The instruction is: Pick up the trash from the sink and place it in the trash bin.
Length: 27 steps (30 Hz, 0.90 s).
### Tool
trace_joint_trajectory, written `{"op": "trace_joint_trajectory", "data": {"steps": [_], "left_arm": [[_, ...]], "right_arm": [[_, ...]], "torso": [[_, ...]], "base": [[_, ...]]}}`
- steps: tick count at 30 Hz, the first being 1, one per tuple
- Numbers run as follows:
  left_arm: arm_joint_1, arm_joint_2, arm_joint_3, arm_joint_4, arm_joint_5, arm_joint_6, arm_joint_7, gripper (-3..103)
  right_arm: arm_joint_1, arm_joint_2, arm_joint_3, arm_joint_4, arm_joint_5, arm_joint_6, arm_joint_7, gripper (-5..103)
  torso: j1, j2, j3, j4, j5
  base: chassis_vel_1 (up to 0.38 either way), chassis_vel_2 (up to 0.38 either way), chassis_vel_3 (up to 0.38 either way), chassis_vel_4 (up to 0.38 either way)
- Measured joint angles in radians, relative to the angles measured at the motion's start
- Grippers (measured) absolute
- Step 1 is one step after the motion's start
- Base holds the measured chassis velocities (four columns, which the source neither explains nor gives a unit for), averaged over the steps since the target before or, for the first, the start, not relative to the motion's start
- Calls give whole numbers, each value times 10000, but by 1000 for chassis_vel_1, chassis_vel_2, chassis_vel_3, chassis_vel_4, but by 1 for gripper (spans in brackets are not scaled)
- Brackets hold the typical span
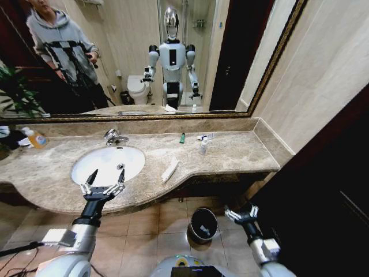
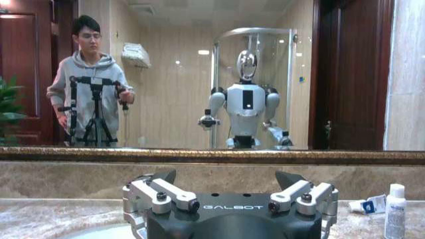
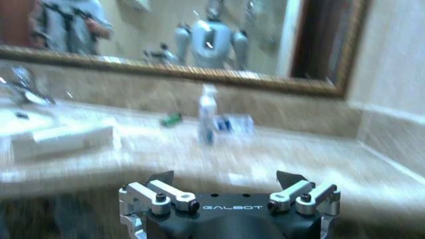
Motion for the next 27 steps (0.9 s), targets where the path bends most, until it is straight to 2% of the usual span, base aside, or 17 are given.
{"op": "trace_joint_trajectory", "data": {"steps": [1, 2, 4, 5, 8, 9, 11, 14, 18, 21, 27], "left_arm": [[0, -1, 0, 0, 0, 0, 1, 100], [0, -1, 0, 0, 0, 0, 1, 100], [0, -2, 0, 0, 0, 0, -1, 100], [0, -2, 0, 0, 0, 0, -1, 100], [0, -1, 0, 0, 0, 0, 0, 100], [0, -1, 0, 0, 0, 0, 0, 100], [0, -2, 0, 0, 0, 0, 0, 100], [0, -1, 0, 0, 0, 0, 0, 100], [0, -1, 0, 0, 0, 0, 0, 100], [0, -1, 0, 0, 0, 0, -1, 100], [0, -1, 1, 0, 0, 0, 0, 100]], "right_arm": [[575, -308, -178, 92, 97, -444, 8, 100], [575, -308, -178, 92, 97, -444, 8, 100], [1586, -993, -477, 113, 363, -1146, -11, 100], [1586, -993, -477, 113, 363, -1146, -11, 100], [2496, -1966, -940, -128, 1069, -1745, -9, 100], [2496, -1966, -940, -128, 1069, -1745, -9, 100], [2991, -2422, -1269, -414, 1343, -1966, 18, 100], [3494, -2676, -1624, -764, 1494, -2029, 74, 100], [4904, -2923, -2543, -1616, 1818, -2159, 274, 100], [6275, -2929, -3293, -2601, 1968, -2215, 433, 100], [7639, -2763, -4062, -4328, 1965, -2156, 696, 100]], "torso": [[0, 0, 0, 4, -2], [0, 0, 0, 4, -2], [2, -1, 1, 6, -3], [2, -1, 1, 6, -3], [3, -2, 2, 2, -1], [3, -2, 2, 2, -1], [2, -2, 1, 2, -2], [2, -2, 2, 0, -1], [2, -2, 2, 0, -1], [2, -2, 1, 3, -2], [3, -2, 2, 1, -2]], "base": [[0, 0, 0, 0], [0, 0, 0, 0], [0, 0, 0, 0], [0, 0, 0, 0], [0, 0, 0, 0], [0, 0, 0, 0], [0, 0, 0, 0], [0, 0, 0, 0], [0, 0, 0, 0], [0, 0, 0, 0], [0, 0, 0, 0]]}}
